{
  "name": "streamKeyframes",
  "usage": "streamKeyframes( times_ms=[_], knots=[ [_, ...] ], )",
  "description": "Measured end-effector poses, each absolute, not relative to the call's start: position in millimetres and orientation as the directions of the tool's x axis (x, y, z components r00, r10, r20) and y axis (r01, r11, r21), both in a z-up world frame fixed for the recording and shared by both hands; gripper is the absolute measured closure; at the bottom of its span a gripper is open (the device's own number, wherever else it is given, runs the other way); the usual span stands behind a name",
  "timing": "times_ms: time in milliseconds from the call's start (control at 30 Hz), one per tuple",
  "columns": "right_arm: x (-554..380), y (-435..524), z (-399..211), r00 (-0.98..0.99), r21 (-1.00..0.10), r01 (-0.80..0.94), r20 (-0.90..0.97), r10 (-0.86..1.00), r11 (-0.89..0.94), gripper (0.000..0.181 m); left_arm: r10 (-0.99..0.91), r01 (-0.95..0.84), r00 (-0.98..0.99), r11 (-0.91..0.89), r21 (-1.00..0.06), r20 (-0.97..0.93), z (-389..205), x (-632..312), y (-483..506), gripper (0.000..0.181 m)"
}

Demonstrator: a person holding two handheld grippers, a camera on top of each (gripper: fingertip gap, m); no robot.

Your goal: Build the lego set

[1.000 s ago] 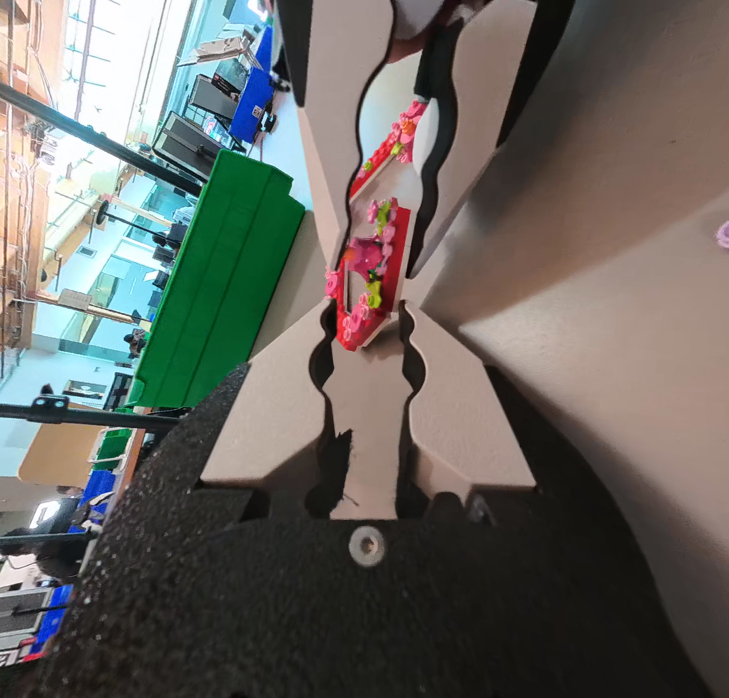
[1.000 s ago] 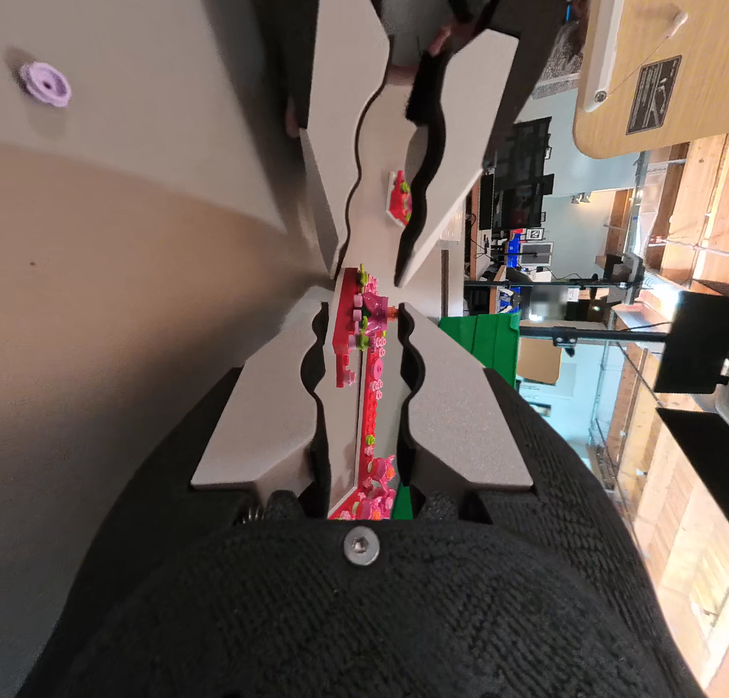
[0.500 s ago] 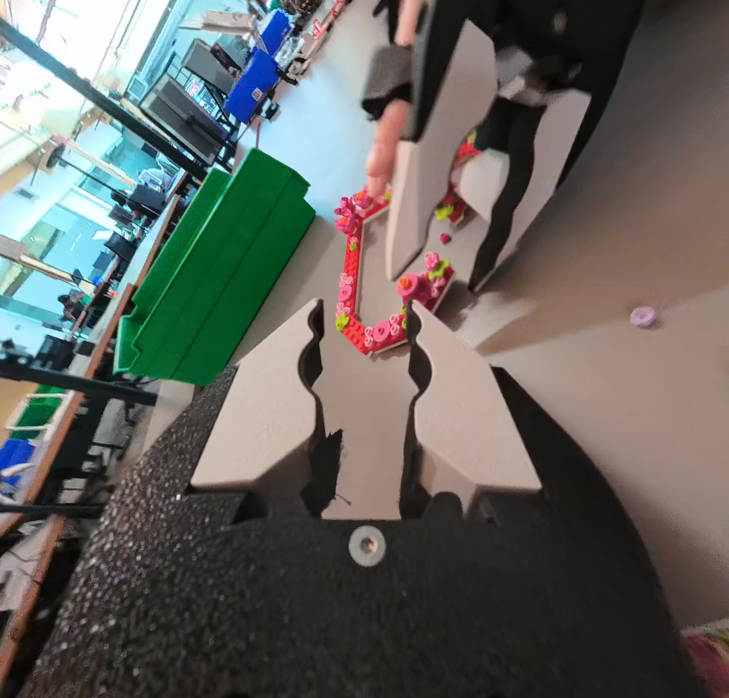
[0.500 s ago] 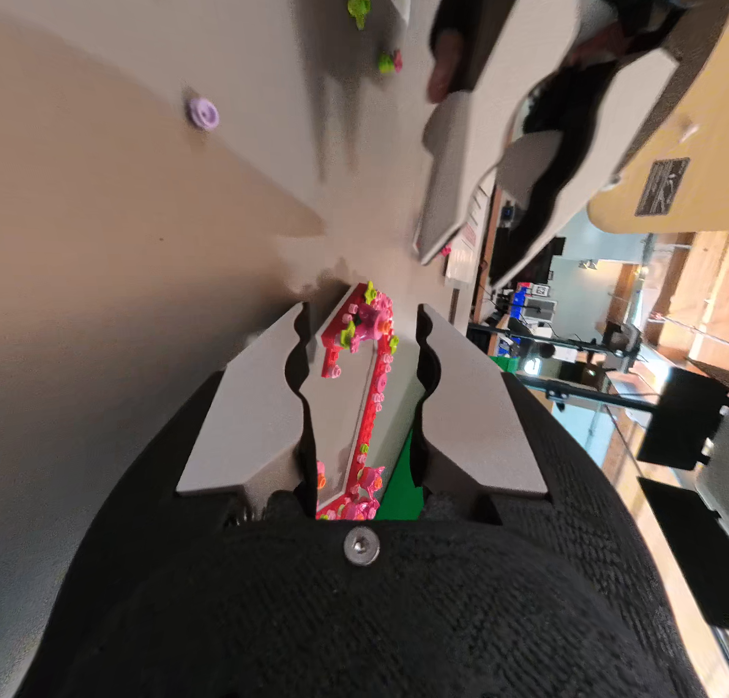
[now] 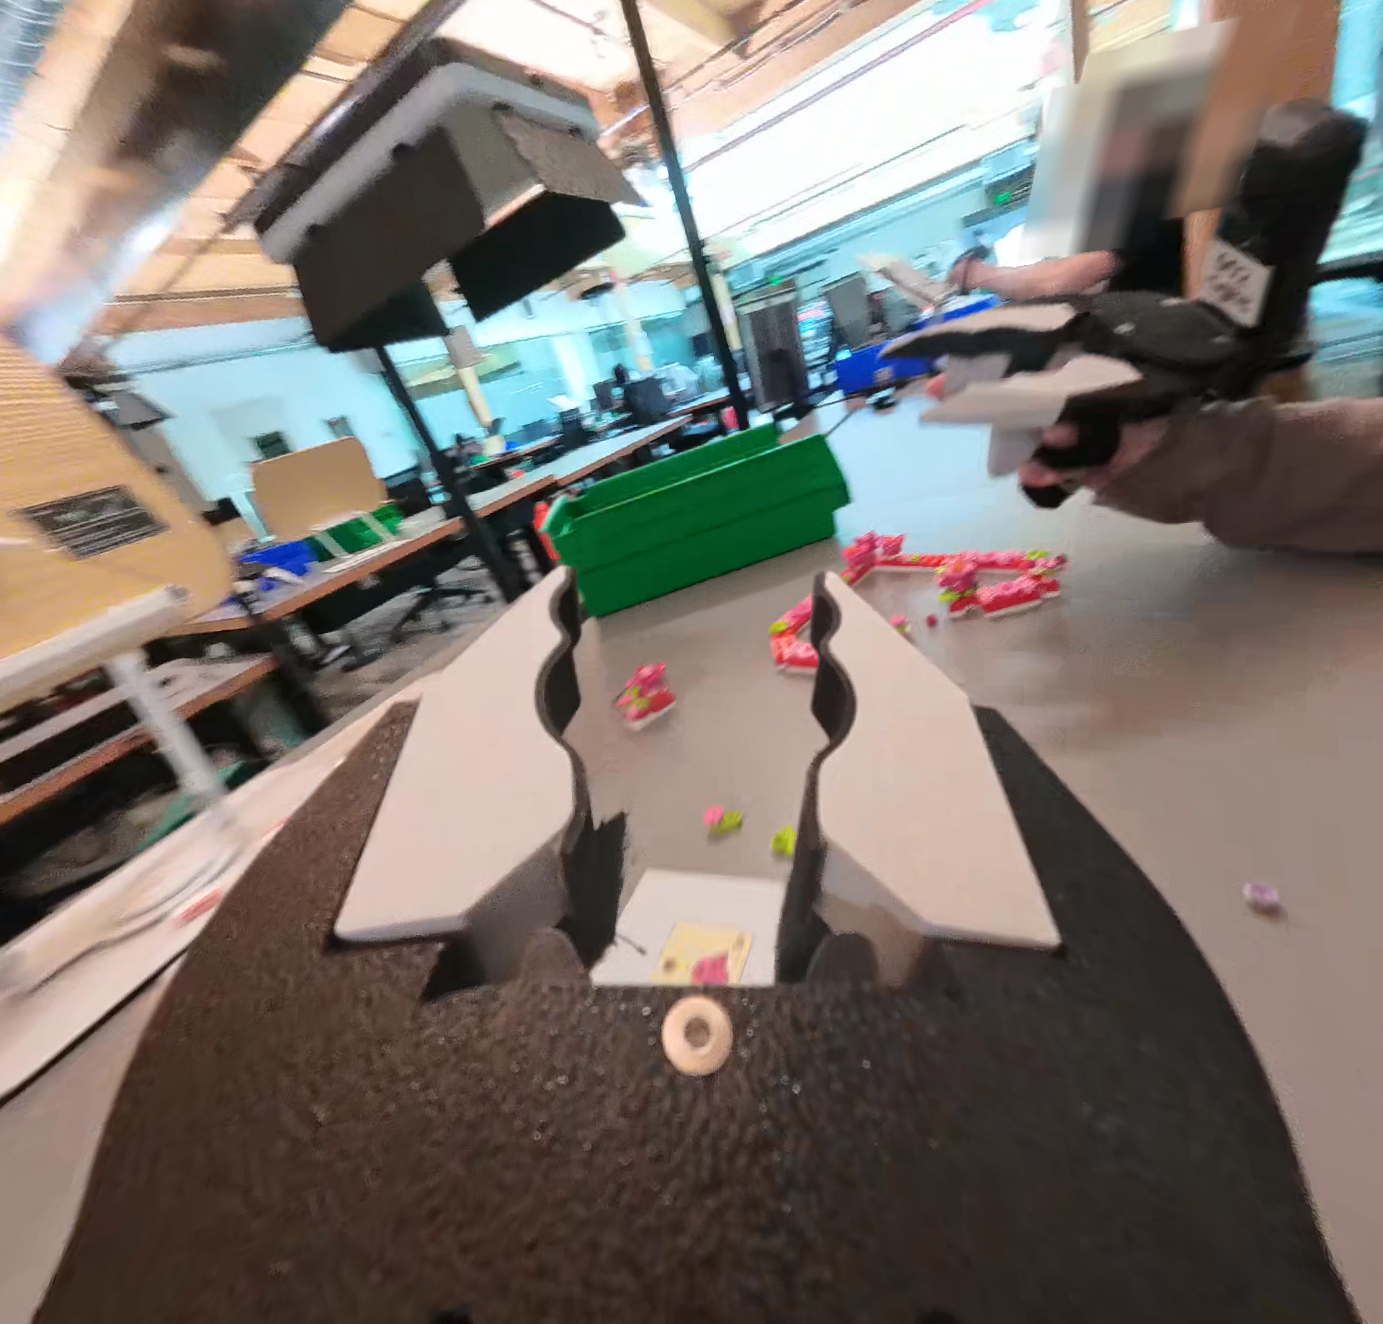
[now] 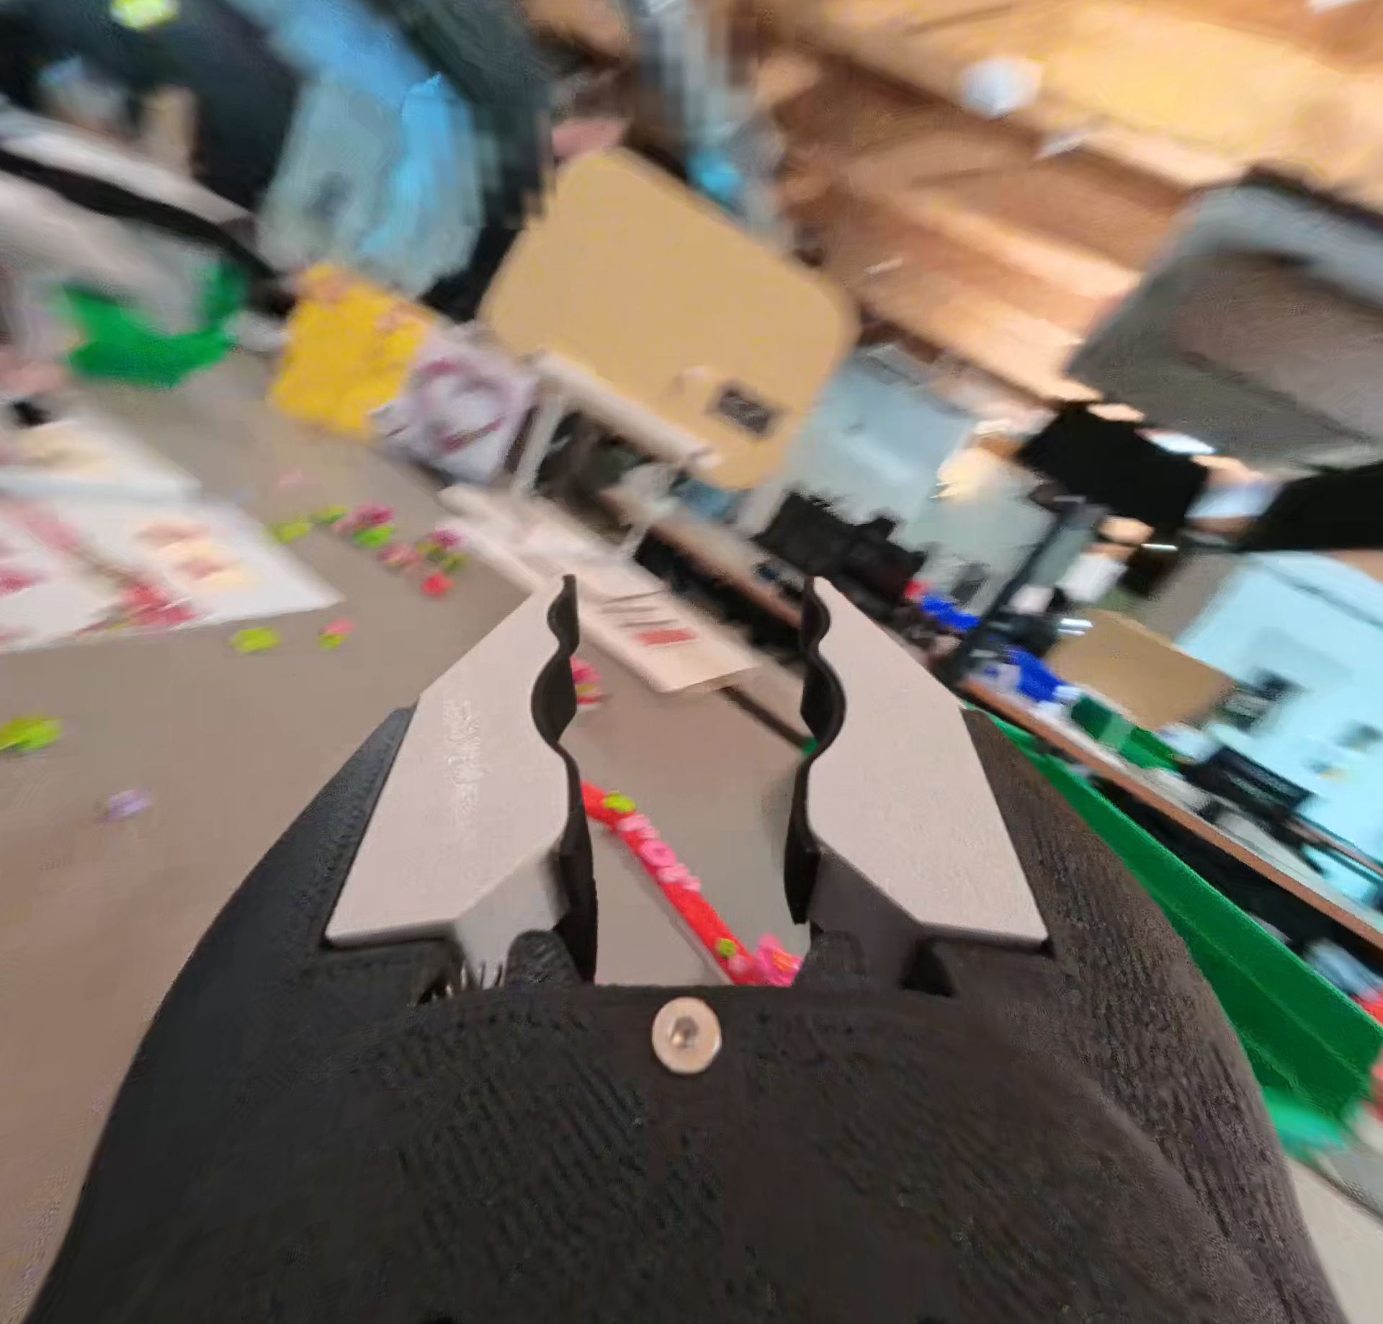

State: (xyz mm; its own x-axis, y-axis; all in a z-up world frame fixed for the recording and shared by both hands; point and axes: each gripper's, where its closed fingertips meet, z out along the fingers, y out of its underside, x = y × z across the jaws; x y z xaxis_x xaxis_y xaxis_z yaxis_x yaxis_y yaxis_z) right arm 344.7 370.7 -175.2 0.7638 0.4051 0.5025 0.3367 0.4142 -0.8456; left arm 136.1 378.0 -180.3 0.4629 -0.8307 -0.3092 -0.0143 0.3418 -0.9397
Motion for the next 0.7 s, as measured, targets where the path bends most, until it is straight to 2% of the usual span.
streamKeyframes(
  times_ms=[100,233,367,500,567,700],
  knots=[
    [400.3,363.8,-169.2,0.899,-0.828,0.308,0.415,0.141,0.468,0.128,-0.757,-0.057,0.567,0.357,-0.932,-0.325,-192.1,103.1,373.8,0.113],
    [429.7,349.5,-163.7,0.927,-0.813,0.348,0.373,-0.042,0.467,0.130,-0.672,-0.071,0.655,0.400,-0.914,-0.346,-196.2,71.0,370.5,0.110],
    [446.5,345.6,-169.8,0.937,-0.843,0.348,0.324,-0.130,0.411,0.133,-0.653,-0.023,0.690,0.413,-0.910,-0.314,-183.7,60.5,372.4,0.109],
    [445.1,328.3,-165.6,0.945,-0.841,0.326,0.287,-0.154,0.431,0.135,-0.639,-0.029,0.704,0.411,-0.911,-0.311,-186.0,53.3,378.3,0.109],
    [444.5,322.0,-160.4,0.936,-0.823,0.350,0.300,-0.182,0.447,0.145,-0.639,-0.025,0.706,0.408,-0.913,-0.305,-186.0,50.3,380.0,0.110],
    [465.8,340.8,-175.0,0.864,-0.838,0.478,0.395,-0.314,0.263,0.160,-0.661,-0.018,0.688,0.396,-0.918,-0.299,-190.6,52.0,381.3,0.116]
  ],
)
